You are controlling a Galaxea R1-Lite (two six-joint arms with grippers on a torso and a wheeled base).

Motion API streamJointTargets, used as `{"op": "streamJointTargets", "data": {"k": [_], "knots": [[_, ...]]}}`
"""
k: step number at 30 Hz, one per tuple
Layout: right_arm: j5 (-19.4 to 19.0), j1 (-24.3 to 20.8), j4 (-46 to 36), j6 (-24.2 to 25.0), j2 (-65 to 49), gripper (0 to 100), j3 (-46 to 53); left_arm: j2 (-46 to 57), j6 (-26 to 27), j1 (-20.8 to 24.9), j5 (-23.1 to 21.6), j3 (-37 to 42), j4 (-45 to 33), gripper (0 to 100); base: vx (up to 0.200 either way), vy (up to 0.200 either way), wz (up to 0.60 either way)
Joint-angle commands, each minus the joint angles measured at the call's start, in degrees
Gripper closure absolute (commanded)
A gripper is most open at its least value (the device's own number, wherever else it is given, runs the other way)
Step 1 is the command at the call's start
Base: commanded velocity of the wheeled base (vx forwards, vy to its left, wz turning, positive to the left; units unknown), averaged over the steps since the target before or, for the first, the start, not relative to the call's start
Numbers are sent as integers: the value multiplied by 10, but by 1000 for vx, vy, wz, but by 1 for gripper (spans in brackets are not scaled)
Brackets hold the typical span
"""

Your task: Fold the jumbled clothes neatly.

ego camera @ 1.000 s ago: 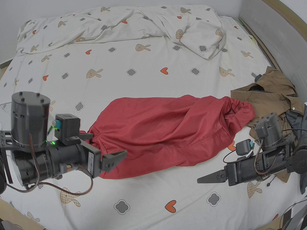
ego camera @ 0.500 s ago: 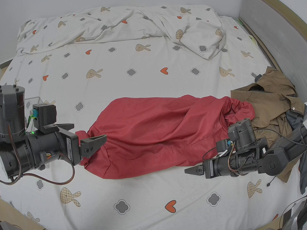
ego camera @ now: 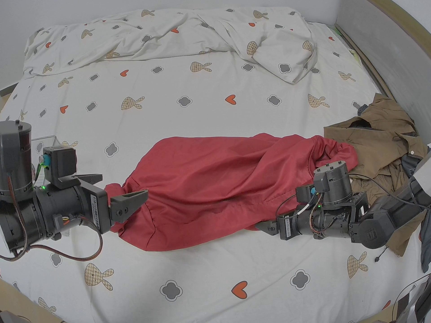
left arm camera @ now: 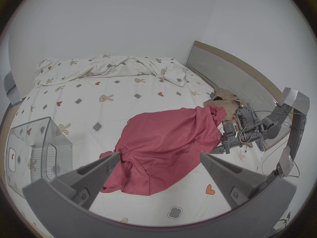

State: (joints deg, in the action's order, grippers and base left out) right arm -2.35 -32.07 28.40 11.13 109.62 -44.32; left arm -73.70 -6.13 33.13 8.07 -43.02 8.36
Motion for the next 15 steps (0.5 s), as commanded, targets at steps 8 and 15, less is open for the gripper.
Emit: {"op": "streamJointTargets", "data": {"k": [8,15], "knots": [[-2,-17,2,4,2,100,-2,-1,0,0,0,4,1,0,0,0,0],[-4,-21,2,7,-24,100,-1,-3,1,0,0,5,1,0,0,0,0]]}}
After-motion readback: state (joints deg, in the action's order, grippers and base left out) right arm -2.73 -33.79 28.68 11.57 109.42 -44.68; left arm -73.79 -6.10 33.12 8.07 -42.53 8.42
